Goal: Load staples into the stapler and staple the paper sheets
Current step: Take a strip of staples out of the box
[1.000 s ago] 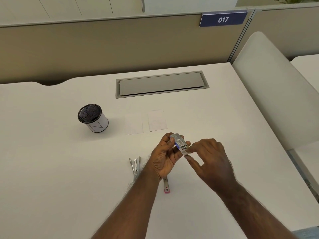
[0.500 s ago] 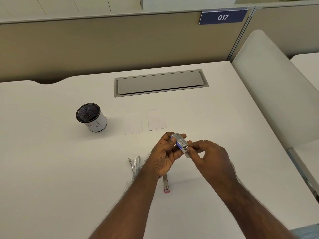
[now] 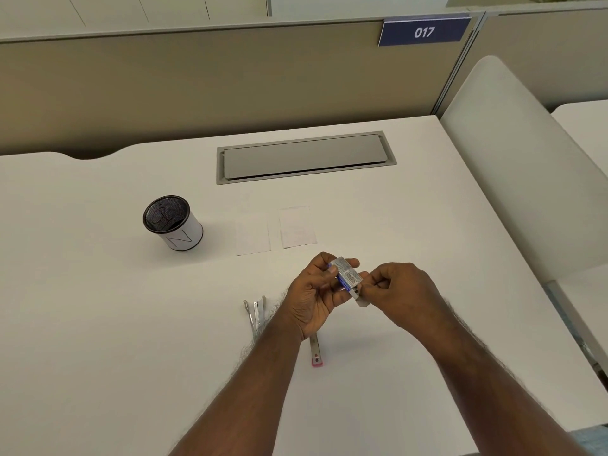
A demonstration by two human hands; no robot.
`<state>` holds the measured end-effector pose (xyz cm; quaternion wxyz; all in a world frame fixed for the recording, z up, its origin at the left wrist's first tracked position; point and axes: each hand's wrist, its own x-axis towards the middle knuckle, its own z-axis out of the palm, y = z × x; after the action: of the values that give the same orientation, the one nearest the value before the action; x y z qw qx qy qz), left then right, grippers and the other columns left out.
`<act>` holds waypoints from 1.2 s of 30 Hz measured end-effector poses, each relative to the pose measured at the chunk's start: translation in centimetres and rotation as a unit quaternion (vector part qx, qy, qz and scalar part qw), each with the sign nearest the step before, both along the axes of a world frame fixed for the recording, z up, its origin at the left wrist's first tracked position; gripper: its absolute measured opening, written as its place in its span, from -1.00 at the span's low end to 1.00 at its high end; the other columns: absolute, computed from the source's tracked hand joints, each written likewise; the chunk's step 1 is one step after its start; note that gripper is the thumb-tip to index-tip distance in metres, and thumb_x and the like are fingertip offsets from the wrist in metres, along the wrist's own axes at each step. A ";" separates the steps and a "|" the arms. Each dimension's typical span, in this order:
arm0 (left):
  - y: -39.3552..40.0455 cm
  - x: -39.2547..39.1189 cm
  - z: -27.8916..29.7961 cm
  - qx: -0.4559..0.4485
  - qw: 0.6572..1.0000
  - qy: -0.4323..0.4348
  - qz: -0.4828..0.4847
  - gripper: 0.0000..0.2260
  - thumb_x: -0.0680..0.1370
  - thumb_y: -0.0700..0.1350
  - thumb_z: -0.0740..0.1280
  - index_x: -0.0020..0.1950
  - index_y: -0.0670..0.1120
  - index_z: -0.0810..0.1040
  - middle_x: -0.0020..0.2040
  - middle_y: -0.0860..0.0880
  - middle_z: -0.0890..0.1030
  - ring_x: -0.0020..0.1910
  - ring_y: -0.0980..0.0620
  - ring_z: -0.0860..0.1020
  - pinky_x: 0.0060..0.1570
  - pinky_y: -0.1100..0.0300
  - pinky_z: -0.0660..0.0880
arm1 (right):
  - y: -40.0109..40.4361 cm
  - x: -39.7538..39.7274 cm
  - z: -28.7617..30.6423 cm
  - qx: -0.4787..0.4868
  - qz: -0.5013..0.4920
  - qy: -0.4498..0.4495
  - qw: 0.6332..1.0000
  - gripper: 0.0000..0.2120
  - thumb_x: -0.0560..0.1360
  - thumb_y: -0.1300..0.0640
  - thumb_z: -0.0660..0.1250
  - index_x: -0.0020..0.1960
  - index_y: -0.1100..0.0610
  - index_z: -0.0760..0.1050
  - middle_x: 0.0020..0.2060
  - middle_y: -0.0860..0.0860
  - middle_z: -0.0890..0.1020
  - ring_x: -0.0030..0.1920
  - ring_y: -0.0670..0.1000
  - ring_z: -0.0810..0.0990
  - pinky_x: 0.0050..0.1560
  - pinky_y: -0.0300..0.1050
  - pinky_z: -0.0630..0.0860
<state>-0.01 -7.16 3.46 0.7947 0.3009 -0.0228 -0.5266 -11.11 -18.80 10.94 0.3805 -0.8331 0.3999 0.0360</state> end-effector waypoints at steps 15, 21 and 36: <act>0.0 0.1 -0.1 0.033 0.995 -0.092 -0.017 -0.93 0.52 -0.23 0.32 -0.03 -0.09 0.53 0.00 -0.13 0.68 -0.03 -0.07 0.68 -0.14 0.17 0.63 | 0.5 -0.3 0.1 -0.037 -0.008 -0.016 0.999 -0.82 0.38 -0.16 0.42 -0.36 -0.15 0.61 -0.39 -0.31 0.64 -0.46 -0.21 0.51 -0.45 -0.25 0.35; 0.0 0.0 0.1 0.028 0.997 -0.078 -0.006 -0.89 0.52 -0.23 0.31 -0.10 -0.05 0.59 0.00 -0.13 0.69 -0.02 -0.06 0.68 -0.14 0.17 0.64 | 0.7 -0.2 0.1 -0.062 0.022 -0.019 0.998 -0.83 0.35 -0.20 0.41 -0.34 -0.17 0.56 -0.33 -0.27 0.65 -0.37 -0.15 0.59 -0.35 -0.14 0.53; 0.0 -0.1 0.2 0.023 0.997 -0.067 -0.018 -0.93 0.51 -0.24 0.31 -0.04 -0.11 0.52 0.00 -0.15 0.68 -0.10 -0.03 0.68 -0.21 0.20 0.63 | 0.1 0.3 0.3 0.009 0.029 0.004 1.000 -0.84 0.38 -0.01 0.39 -0.36 -0.02 0.60 -0.44 -0.14 0.67 -0.43 -0.07 0.58 -0.39 -0.16 0.50</act>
<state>-0.16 -7.17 3.62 0.7749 0.3532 -0.0689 -0.5196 -10.84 -18.74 11.20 0.3853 -0.8404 0.3772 0.0544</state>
